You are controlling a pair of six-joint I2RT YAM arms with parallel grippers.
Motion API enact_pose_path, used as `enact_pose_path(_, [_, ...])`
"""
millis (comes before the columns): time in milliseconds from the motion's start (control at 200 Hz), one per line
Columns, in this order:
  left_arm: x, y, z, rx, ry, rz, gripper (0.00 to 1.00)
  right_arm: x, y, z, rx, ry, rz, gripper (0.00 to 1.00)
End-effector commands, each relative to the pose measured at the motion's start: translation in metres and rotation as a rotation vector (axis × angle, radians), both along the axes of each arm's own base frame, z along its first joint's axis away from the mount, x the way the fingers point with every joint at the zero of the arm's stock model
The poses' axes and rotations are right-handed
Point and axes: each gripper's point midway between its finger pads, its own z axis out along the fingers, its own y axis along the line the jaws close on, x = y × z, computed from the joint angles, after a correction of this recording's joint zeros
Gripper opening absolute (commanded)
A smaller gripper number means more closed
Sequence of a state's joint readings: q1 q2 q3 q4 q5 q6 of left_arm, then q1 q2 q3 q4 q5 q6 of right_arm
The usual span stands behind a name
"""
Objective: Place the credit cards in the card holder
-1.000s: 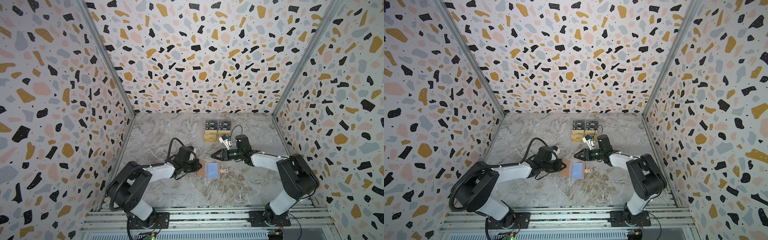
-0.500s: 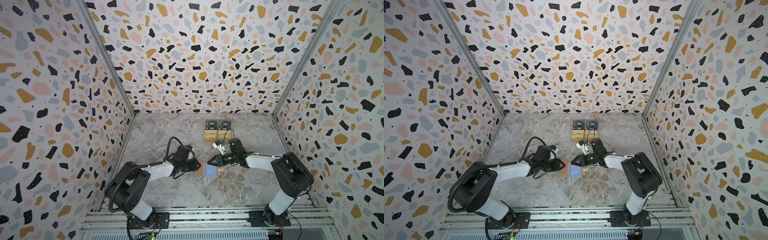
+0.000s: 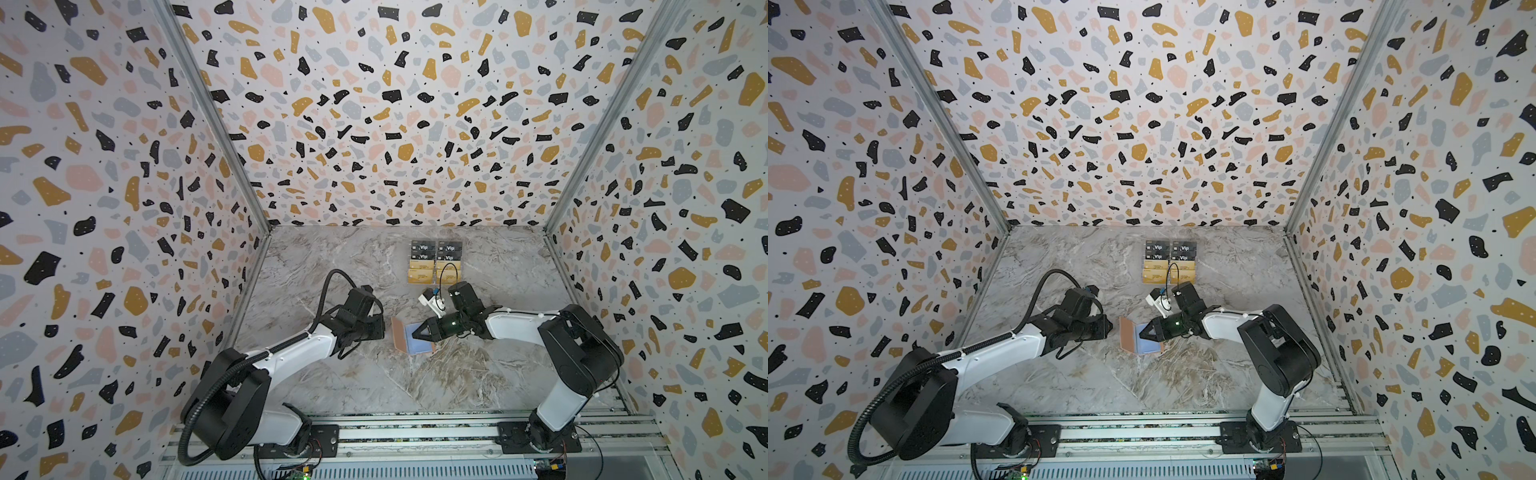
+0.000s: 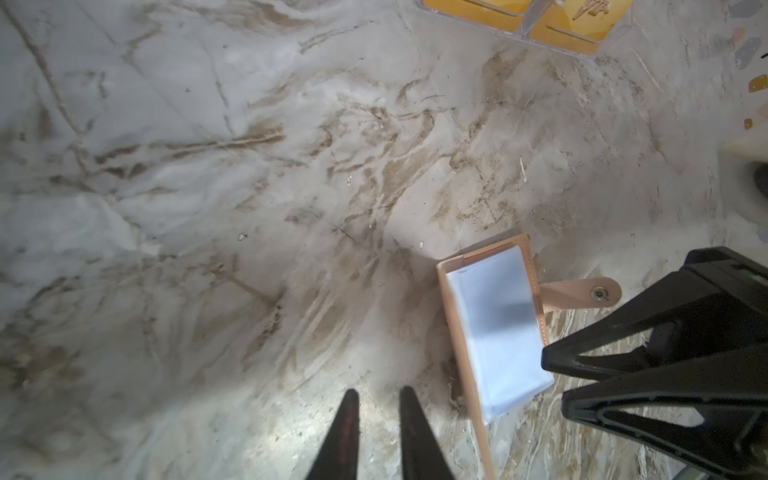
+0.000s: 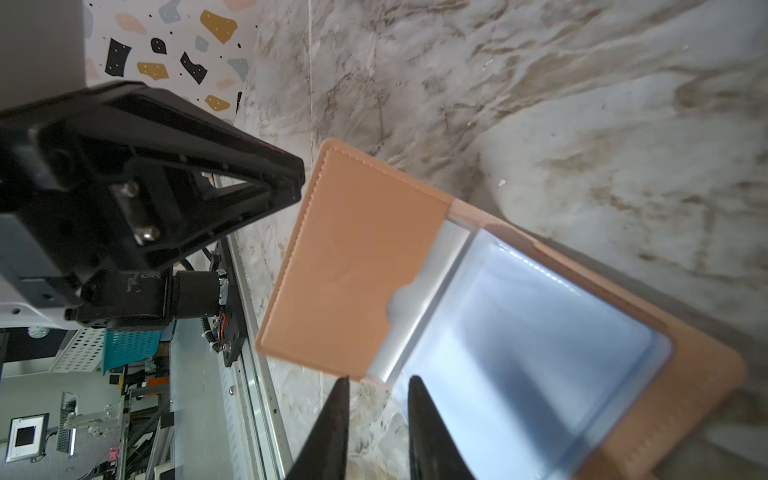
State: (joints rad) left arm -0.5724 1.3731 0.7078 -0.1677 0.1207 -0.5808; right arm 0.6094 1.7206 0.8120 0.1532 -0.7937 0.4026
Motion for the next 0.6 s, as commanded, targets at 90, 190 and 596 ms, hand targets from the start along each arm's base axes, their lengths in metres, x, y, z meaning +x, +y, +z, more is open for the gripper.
enact_pose_path(90, [0.007, 0.000, 0.027, 0.011, -0.046, 0.005, 0.05, -0.004, 0.021, 0.011, 0.018, -0.035, 0.037, 0.25])
enact_pose_path(190, [0.011, -0.009, 0.060, -0.077, -0.093, 0.014, 0.05, -0.008, 0.034, 0.013, 0.048, -0.027, 0.049, 0.25])
enact_pose_path(596, [0.001, -0.041, 0.051, -0.338, -0.035, 0.038, 0.07, 0.009, 0.049, -0.007, 0.094, 0.066, -0.048, 0.22])
